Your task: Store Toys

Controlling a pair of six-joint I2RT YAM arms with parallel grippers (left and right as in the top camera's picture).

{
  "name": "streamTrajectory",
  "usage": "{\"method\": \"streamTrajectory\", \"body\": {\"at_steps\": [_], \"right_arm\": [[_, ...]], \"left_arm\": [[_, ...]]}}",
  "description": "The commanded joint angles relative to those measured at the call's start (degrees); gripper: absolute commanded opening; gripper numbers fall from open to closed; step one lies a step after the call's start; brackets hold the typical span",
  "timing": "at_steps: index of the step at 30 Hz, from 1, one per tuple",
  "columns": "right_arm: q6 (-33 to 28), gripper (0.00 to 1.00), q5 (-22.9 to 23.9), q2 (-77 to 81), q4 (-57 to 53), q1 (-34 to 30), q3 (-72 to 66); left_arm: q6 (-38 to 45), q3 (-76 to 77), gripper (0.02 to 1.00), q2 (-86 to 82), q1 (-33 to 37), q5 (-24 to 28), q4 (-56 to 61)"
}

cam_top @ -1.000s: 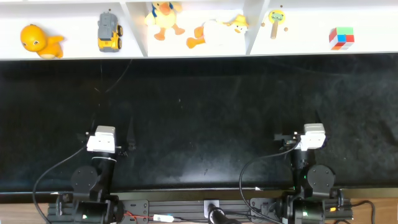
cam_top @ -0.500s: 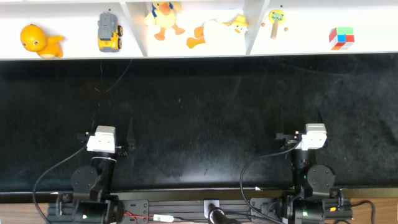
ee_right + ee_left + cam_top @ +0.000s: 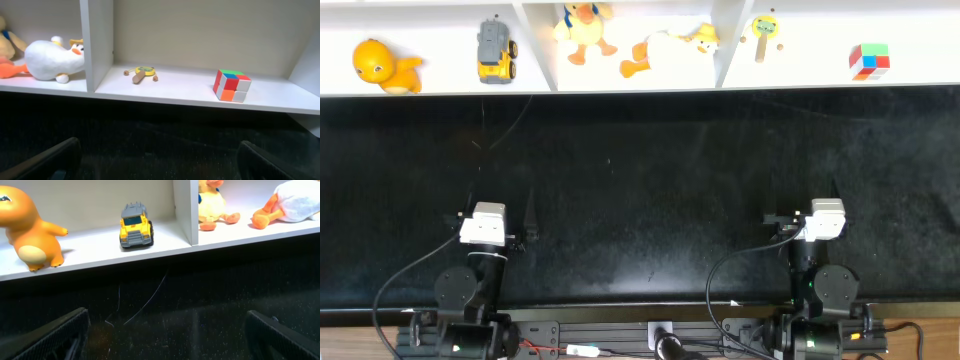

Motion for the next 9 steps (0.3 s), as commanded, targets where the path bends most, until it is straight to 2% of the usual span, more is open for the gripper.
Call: {"method": "streamTrajectory", "body": {"at_steps": [1,9], "right_arm": [[0.0,0.996,0.6,-0.4,0.2,0.3,-0.8],[0.0,0.993,0.6,-0.4,0.2,0.3,-0.8]], "left_arm": [[-0.4,-0.1,0.998,-0.6,-0.4,-0.5,-0.2],[-0.4,-0.1,0.998,-0.6,-0.4,-0.5,-0.2]]}}
